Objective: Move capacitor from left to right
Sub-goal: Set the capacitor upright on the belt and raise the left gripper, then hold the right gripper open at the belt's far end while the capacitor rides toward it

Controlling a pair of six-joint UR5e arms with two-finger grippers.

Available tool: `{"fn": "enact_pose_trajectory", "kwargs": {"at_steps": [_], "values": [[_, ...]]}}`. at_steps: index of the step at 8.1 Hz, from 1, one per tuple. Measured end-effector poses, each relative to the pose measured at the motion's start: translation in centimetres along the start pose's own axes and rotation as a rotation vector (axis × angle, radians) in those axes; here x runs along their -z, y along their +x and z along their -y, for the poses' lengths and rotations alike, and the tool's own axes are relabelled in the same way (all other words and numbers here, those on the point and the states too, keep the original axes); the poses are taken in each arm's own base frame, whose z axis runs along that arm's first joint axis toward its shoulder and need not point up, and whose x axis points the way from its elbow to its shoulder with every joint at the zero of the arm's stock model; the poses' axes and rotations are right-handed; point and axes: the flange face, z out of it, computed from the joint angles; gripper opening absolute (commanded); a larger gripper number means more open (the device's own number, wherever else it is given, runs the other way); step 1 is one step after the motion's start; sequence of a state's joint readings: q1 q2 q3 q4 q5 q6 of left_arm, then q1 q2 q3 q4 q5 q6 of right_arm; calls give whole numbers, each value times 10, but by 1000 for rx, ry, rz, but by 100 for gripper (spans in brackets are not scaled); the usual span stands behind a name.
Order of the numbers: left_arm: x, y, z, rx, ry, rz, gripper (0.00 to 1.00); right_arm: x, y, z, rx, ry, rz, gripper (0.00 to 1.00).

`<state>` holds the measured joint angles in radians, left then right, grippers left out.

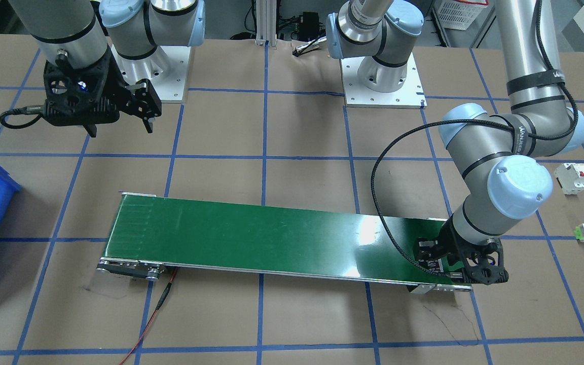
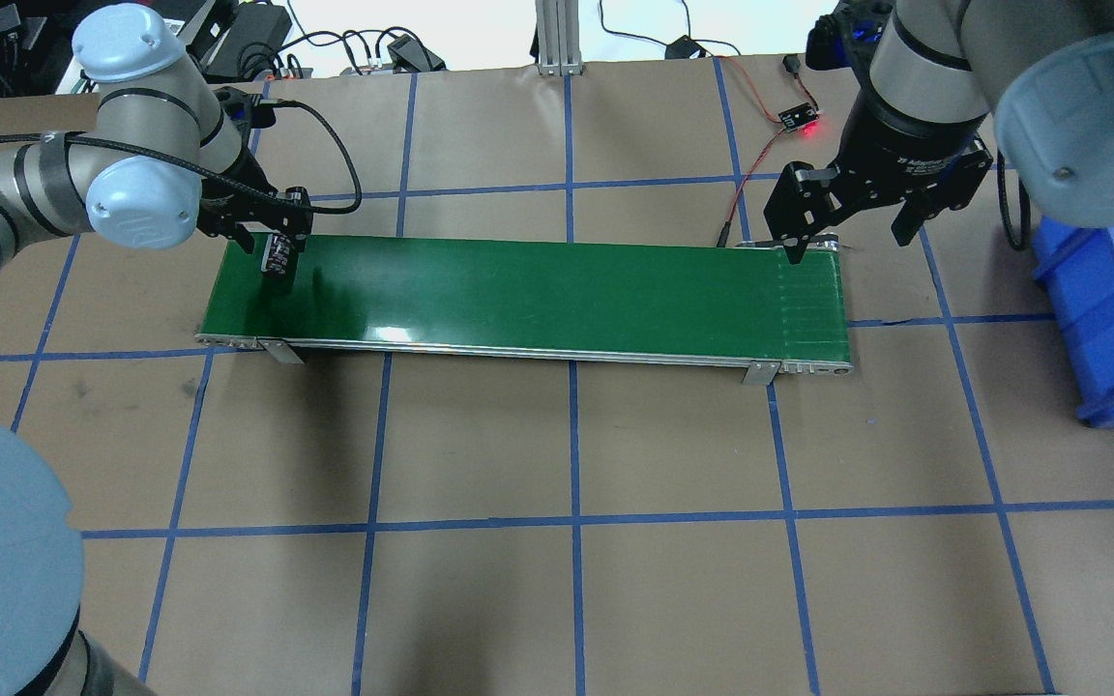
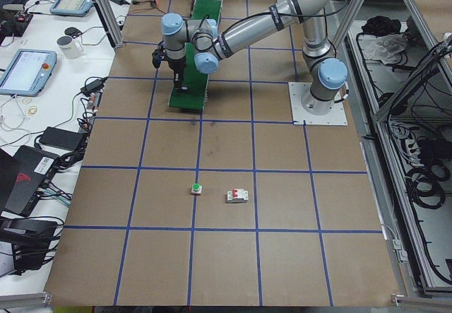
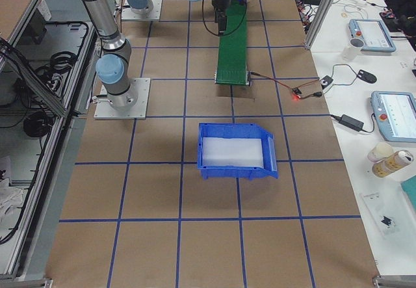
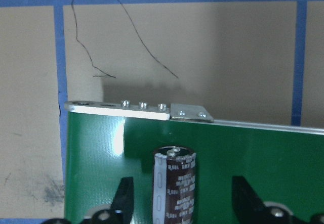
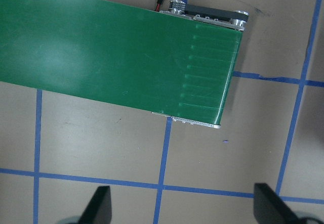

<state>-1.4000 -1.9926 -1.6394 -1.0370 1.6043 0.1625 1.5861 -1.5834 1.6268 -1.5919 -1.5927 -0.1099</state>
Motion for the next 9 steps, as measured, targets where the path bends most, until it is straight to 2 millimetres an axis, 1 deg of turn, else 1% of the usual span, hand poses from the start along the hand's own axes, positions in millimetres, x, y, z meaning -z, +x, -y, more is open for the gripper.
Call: {"fn": "enact_pose_trajectory", "kwargs": {"at_steps": [1, 3, 4, 5, 6, 8, 9], "values": [[5, 6, -1, 15, 6, 1, 100, -5, 0, 6, -3, 3, 3, 100], [29, 31, -7, 41, 26, 7, 100, -12, 0, 14, -3, 7, 4, 100], [46, 44, -16, 47, 16, 7, 100, -13, 0, 15, 0, 8, 4, 100], [65, 53, -29, 46, -14, 7, 100, -13, 0, 15, 2, 9, 4, 100], [87, 58, -45, 49, -46, 6, 100, -14, 0, 16, 3, 10, 5, 100], [149, 67, -74, 50, -81, 5, 100, -15, 0, 23, 2, 36, 6, 100], [182, 75, -87, 51, -89, 5, 100, -19, -1, 30, 4, 55, 26, 100]]}}
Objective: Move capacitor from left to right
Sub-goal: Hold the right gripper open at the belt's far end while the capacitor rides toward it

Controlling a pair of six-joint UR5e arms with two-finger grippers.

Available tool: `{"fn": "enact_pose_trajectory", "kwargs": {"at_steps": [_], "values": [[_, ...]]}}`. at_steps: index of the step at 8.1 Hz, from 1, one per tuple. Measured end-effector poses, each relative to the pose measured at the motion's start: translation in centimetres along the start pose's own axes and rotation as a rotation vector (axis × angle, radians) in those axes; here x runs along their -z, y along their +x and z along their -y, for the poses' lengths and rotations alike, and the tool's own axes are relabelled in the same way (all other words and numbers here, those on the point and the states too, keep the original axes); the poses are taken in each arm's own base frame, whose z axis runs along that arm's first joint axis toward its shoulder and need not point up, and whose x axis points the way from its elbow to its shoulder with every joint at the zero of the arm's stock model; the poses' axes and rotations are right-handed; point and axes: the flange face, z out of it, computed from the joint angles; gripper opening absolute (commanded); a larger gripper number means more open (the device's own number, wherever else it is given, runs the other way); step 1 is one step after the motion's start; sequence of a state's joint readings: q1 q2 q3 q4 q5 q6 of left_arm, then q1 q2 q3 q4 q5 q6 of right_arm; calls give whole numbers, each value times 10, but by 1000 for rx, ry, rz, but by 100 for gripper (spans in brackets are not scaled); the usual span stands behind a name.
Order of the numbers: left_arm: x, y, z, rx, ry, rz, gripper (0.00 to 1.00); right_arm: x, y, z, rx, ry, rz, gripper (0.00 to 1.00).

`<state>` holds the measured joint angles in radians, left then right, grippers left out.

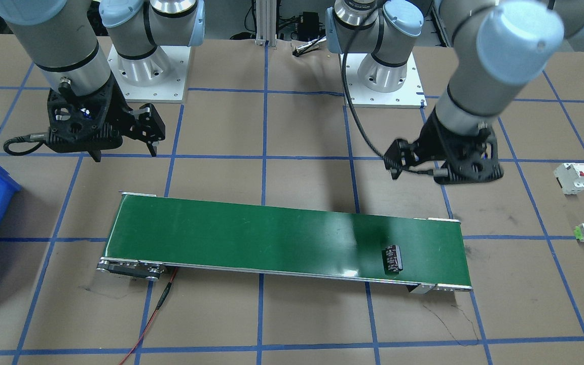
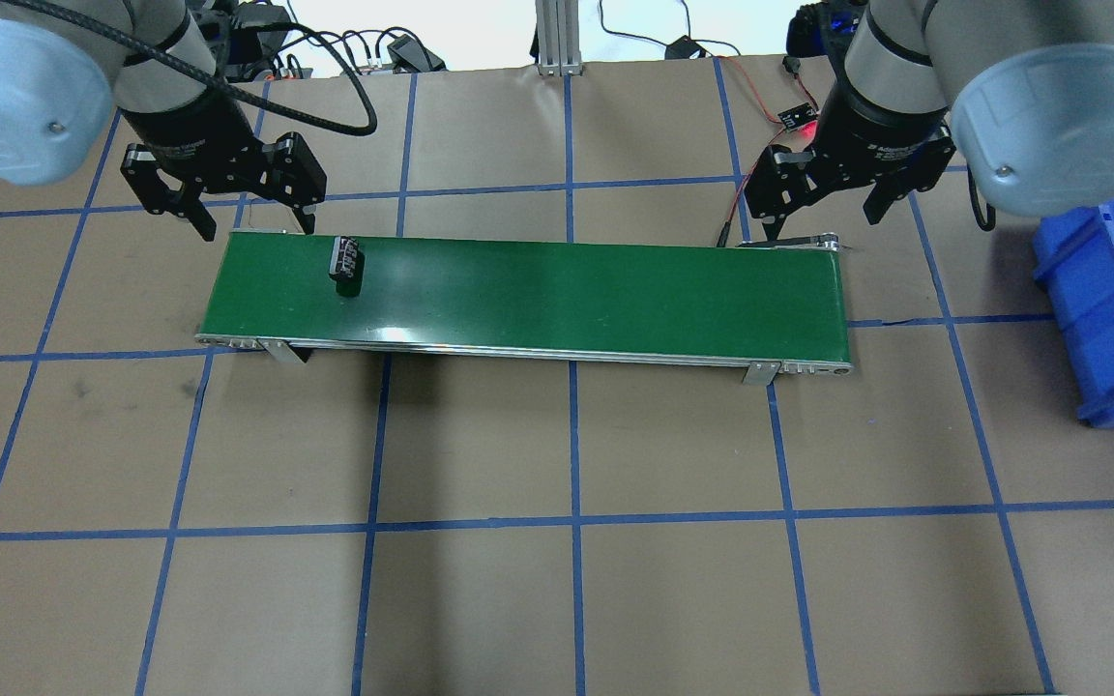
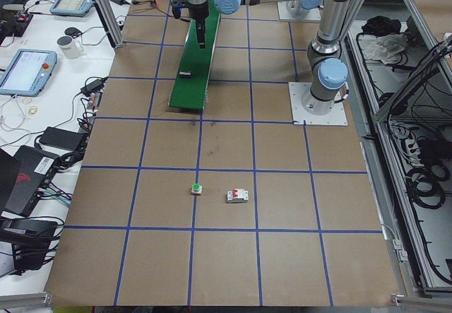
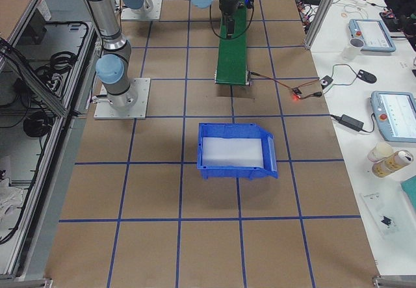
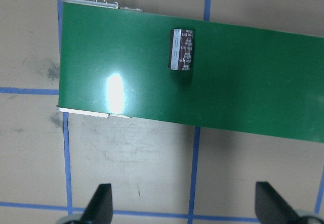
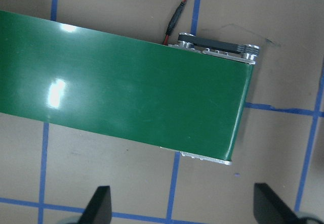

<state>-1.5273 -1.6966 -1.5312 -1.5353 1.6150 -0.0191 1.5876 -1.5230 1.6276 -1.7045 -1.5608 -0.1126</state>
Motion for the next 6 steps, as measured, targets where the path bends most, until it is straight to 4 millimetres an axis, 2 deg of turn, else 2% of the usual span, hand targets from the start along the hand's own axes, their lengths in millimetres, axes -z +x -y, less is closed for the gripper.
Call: {"fn": "enact_pose_trajectory", "kwargs": {"at_steps": [1, 3, 6], "values": [[24, 10, -16, -5, -1, -2, 100, -8, -3, 10, 2, 16, 40, 100], [48, 33, -37, -40, 23, -3, 100, -30, -4, 30, 4, 33, 78, 100], [63, 43, -35, -60, 127, -15, 100, -67, 2, 60, -1, 57, 87, 100]]}}
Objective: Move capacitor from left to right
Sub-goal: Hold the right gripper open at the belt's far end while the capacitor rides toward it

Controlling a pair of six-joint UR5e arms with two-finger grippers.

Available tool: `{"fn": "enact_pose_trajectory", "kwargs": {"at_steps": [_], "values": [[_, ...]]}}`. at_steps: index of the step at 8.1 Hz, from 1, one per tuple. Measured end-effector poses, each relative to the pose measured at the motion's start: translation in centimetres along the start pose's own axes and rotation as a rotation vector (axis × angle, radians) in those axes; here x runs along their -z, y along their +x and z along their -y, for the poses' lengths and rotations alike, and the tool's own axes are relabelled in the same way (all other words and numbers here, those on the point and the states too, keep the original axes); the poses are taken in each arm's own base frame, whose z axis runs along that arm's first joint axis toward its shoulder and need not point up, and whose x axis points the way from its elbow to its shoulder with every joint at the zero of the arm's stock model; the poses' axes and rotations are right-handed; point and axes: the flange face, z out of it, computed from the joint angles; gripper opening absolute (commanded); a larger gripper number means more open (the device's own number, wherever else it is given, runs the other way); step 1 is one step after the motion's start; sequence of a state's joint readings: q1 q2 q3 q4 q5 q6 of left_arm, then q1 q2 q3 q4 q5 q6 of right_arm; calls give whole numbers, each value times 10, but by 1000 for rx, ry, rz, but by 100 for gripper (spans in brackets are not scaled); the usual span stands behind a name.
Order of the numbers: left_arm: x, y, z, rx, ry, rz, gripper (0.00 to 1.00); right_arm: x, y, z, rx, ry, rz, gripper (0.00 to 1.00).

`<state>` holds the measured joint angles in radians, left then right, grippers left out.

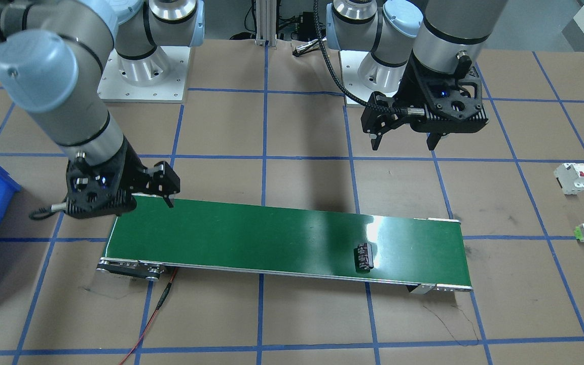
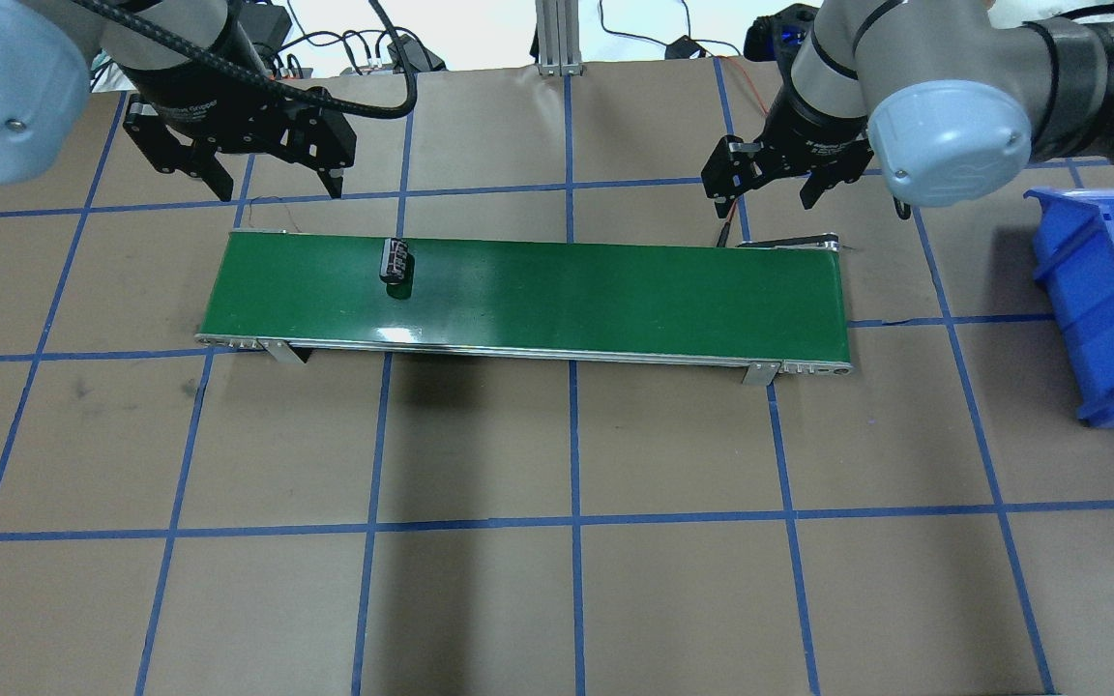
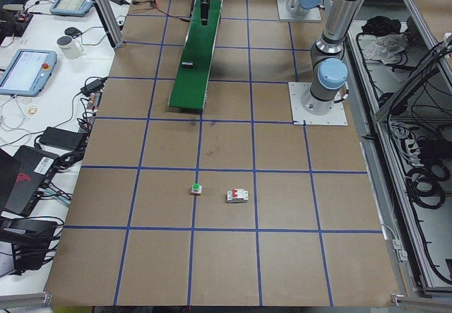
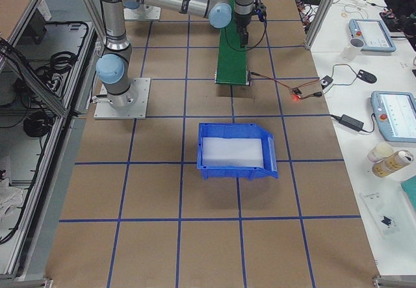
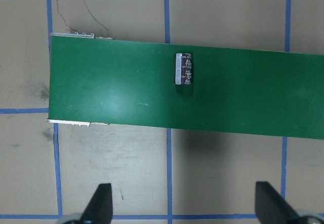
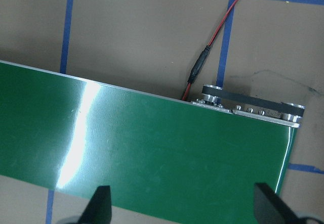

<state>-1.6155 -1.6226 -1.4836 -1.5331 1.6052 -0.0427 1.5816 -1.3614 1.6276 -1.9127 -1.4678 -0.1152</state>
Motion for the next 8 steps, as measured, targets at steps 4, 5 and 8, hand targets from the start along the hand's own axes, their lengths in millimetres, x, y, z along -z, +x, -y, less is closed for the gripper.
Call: {"fn": "enact_pose_trajectory", "kwargs": {"at_steps": [4, 5, 8], "values": [[10, 2, -1, 6, 27, -17, 100, -67, 48, 16, -54, -14, 89, 100], [11, 4, -2, 7, 27, -35, 100, -86, 54, 7, -63, -37, 101, 100], [9, 6, -2, 8, 20, -63, 100, -117, 59, -11, -95, -101, 98, 100]]}}
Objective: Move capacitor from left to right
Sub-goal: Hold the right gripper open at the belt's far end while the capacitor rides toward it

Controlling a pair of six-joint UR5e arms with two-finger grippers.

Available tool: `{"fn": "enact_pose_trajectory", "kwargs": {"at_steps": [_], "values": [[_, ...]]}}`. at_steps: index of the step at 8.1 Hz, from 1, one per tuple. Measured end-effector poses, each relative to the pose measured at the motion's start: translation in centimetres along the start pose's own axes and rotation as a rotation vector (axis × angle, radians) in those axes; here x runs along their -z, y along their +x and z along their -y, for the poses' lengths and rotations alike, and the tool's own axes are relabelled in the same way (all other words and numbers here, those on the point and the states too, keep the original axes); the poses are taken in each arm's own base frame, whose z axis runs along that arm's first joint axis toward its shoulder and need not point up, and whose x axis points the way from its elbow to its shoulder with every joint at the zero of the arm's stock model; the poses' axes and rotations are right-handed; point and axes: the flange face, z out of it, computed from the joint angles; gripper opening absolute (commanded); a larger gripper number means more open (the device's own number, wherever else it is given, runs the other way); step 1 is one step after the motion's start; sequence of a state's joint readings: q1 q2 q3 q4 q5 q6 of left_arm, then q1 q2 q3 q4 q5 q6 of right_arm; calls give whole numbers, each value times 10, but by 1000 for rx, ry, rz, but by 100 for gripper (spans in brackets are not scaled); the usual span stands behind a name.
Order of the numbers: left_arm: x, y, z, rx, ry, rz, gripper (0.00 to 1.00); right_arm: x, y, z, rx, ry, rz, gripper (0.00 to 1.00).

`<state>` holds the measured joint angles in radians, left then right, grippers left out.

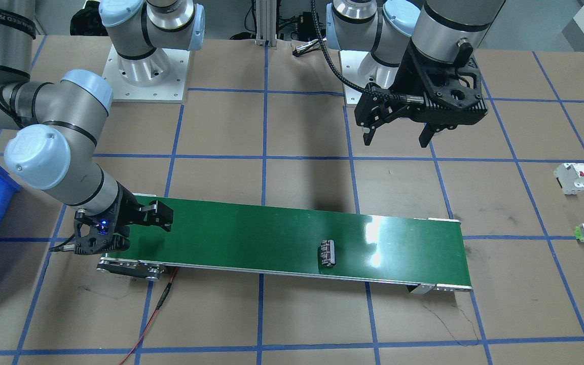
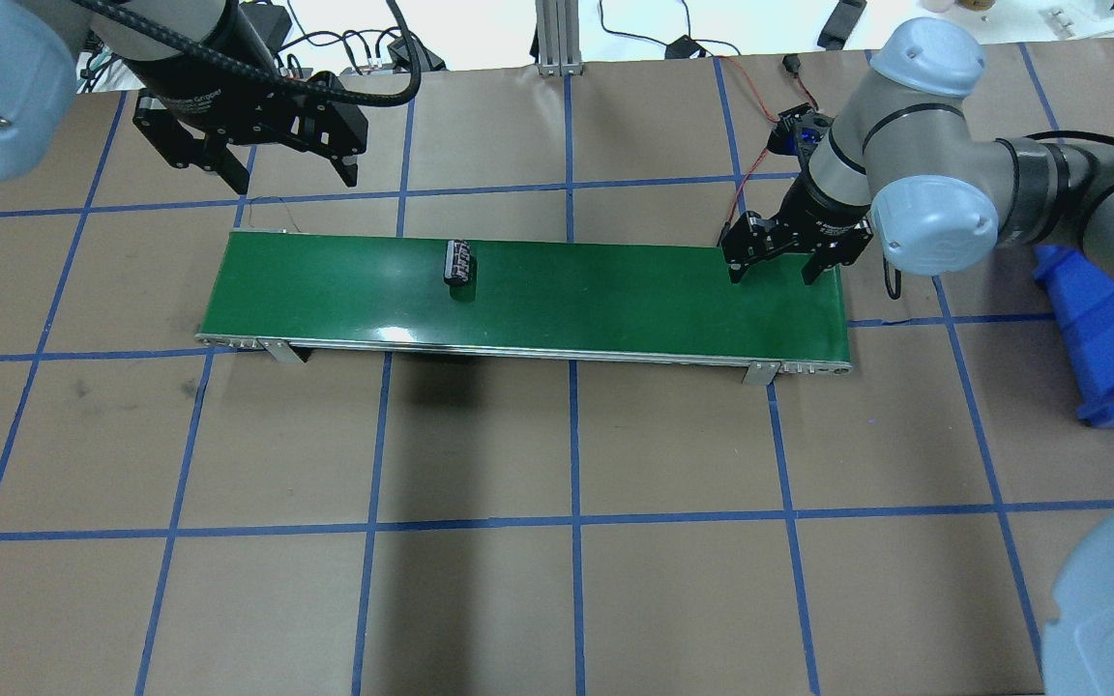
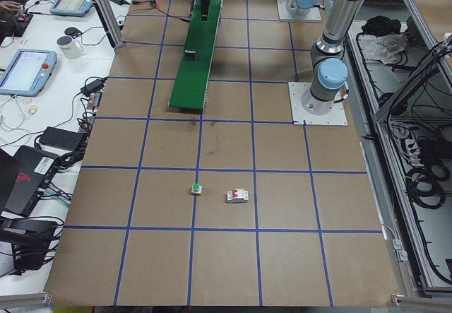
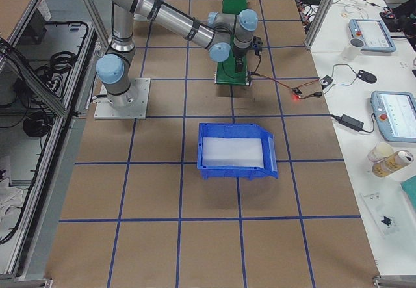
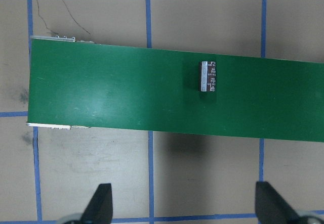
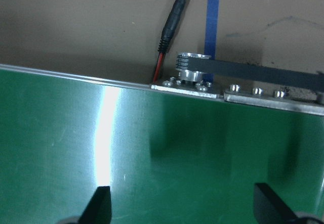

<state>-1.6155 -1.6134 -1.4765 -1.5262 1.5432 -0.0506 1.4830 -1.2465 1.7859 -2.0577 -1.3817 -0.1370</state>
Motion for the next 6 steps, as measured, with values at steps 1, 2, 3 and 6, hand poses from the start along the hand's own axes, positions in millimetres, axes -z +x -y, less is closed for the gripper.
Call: {"fn": "enact_pose_trajectory", "kwargs": {"at_steps": [1, 2, 3, 6], "values": [[0, 0, 0, 0, -1, -1, 100, -2, 1, -2, -29, -8, 1, 100], [0, 0, 0, 0, -1, -3, 100, -4, 1, -3, -53, -18, 2, 100], [0, 0, 0, 0, -1, -2, 100, -6, 0, -4, -68, -27, 5, 100], [-2, 1, -2, -1, -6, -1, 100, -1, -1, -3, -73, -21, 7, 100]]}}
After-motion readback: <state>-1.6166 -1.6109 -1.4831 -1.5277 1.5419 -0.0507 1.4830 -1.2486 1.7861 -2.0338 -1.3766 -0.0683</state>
